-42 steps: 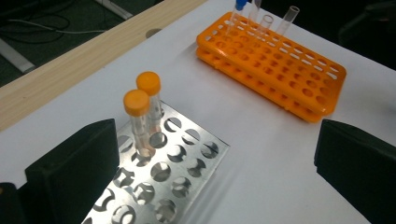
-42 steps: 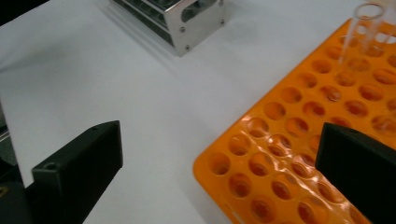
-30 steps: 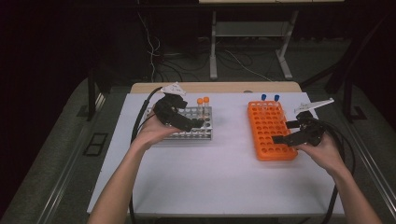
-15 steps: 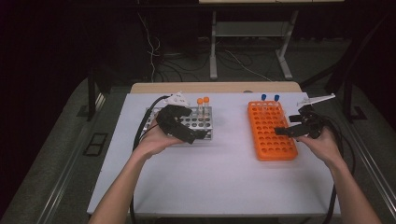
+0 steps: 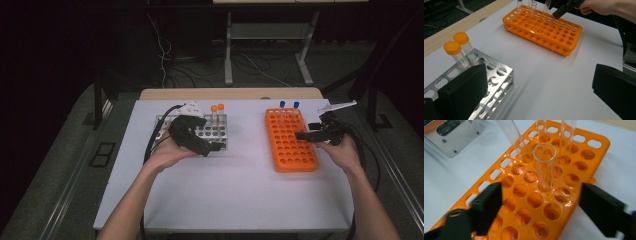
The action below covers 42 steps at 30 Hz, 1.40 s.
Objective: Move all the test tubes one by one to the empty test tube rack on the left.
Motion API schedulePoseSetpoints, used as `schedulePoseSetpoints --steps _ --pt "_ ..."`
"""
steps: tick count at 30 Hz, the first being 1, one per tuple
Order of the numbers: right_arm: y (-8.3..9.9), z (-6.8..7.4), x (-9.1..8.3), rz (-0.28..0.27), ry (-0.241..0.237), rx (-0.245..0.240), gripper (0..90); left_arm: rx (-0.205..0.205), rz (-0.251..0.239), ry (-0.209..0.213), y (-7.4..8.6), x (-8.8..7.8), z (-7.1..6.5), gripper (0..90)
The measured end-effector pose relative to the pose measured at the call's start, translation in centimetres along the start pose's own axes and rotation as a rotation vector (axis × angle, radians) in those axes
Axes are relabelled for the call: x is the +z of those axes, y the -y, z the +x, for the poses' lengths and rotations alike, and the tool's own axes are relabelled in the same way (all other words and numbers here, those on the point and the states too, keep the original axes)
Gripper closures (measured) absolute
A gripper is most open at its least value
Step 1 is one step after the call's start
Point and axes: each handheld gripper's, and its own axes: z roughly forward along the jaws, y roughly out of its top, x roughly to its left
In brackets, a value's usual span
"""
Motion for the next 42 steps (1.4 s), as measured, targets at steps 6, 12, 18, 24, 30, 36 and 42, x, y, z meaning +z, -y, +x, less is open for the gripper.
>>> schedulePoseSetpoints --steps 6,12,18,24,30,36,42 --pt "-0.1 -0.2 0.9 -0.011 0.009 -0.011 39.6 -0.005 0.003 0.003 0.3 0.2 0.2 0.0" --pt "-0.1 -0.2 1.5 -0.028 0.039 -0.02 57.4 -0.01 0.003 0.0 0.5 0.1 0.2 0.0" --pt "-0.1 0.0 1.9 -0.03 0.063 -0.044 71.1 -0.008 0.005 -0.001 0.6 0.2 0.3 0.0" --pt "-0.4 0.4 2.1 -0.027 0.081 -0.074 74.5 -0.008 0.007 -0.001 0.7 0.3 0.3 0.0" --pt "-0.7 0.7 1.6 -0.03 0.101 -0.086 74.9 -0.008 0.009 0.002 0.6 0.5 0.2 0.0" --pt "-1.4 1.1 0.3 -0.04 0.103 -0.088 74.8 -0.008 0.012 0.002 0.6 0.6 0.2 0.0" --pt "-2.0 1.7 -1.1 -0.038 0.092 -0.092 74.8 -0.008 0.013 0.004 0.6 0.6 0.1 0.0"
